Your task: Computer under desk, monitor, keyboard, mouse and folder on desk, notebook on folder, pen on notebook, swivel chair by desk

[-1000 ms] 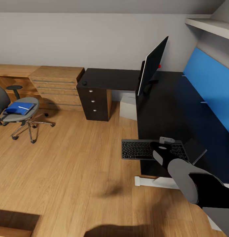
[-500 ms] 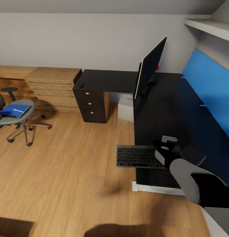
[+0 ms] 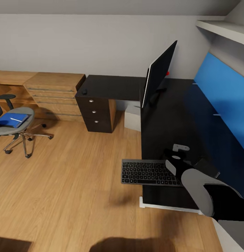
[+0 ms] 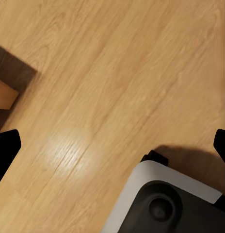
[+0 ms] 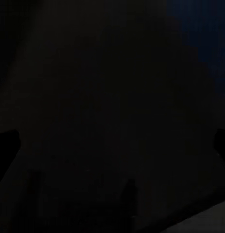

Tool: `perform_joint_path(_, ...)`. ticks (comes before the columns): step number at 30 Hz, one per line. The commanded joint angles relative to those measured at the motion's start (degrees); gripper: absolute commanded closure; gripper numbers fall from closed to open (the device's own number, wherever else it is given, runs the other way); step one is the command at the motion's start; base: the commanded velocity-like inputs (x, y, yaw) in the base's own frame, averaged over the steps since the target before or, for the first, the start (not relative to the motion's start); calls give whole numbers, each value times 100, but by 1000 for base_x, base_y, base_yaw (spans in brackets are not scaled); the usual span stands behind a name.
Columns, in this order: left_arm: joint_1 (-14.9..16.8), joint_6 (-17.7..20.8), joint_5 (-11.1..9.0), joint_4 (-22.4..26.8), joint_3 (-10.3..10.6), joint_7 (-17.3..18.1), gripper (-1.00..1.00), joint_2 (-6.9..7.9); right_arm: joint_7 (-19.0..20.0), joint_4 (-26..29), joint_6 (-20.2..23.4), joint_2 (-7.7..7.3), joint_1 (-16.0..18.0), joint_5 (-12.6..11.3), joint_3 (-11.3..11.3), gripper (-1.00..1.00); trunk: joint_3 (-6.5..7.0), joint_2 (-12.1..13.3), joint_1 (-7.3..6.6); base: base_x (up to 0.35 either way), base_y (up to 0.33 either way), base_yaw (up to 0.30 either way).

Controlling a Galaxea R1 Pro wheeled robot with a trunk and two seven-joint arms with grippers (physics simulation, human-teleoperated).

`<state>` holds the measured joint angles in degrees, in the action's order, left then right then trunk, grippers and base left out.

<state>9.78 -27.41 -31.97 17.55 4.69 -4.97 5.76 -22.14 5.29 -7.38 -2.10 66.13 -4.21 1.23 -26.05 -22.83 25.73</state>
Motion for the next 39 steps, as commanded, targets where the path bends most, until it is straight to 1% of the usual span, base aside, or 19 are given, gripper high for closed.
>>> perform_joint_path(1, 3, -19, -6, 3, 49, -51, -100, 6, 6, -8, -44, 0, 5, -45, 9, -100, -8, -8, 5, 246, -56, 0)
perform_joint_path(8, 0, -18, -5, 3, 49, -51, -100, 11, 189, -14, -38, -1, -2, -40, 9, -100, -8, -8, 5, 103, -15, 0)
perform_joint_path(10, 1, -23, -7, 3, 48, -51, -100, 12, 339, -23, -23, -12, -3, -42, 10, -100, -8, -8, 5, 26, -4, 0)
perform_joint_path(11, -1, -26, -6, 3, 45, -50, -100, 12, 624, -35, 36, -80, -4, -57, 15, -100, -8, -8, 5, 8, -1, 0)
perform_joint_path(12, -1, -26, -5, 3, 44, -50, -100, 12, 683, -37, 69, -96, -4, -61, 16, -100, -8, -8, 5, 6, -1, 0)
perform_joint_path(13, 0, -27, -4, 3, 42, -49, -100, 13, 802, -40, 176, -119, -4, -73, 21, -100, -8, -8, 5, 4, -1, 0)
perform_joint_path(18, 1, -27, -3, 3, 41, -48, -100, 12, 1063, -33, 652, -152, -4, -99, 39, -100, -8, -8, 5, 2, 0, 0)
perform_joint_path(19, 2, -29, -1, 3, 41, -48, -100, 12, 1138, -25, 847, -166, -4, -105, 44, -100, -8, -8, 5, 0, 0, 0)
perform_joint_path(21, 1, -33, 7, 9, 39, -53, -100, 12, 1233, -16, 1073, -197, -4, -112, 54, -100, -8, -8, 5, 0, 0, 0)
perform_joint_path(24, 3, -35, 17, 20, 38, -64, -100, 17, 1272, -13, 1166, -227, -3, -160, 58, -100, -8, -8, 5, 0, 0, 0)
perform_joint_path(31, 2, -36, 4, 70, 38, -75, -100, 14, 1297, -11, 1217, -243, -4, -259, 54, -100, -8, -8, 5, 0, 0, 0)
perform_joint_path(36, 2, -36, -19, 98, 35, -93, -100, 9, 1300, -10, 1227, -246, -4, -283, 53, -100, -97, -209, 115, 0, 0, 0)
perform_joint_path(37, 3, -31, -33, 105, 32, -277, -100, 11, 1302, -9, 1229, -247, -4, -289, 53, -100, -115, -249, 137, 0, 0, 0)
perform_joint_path(39, 1, -33, -32, 106, 32, -371, -100, 9, 1303, -7, 1230, -247, -4, -290, 53, -100, -151, -329, 181, 0, 0, 0)
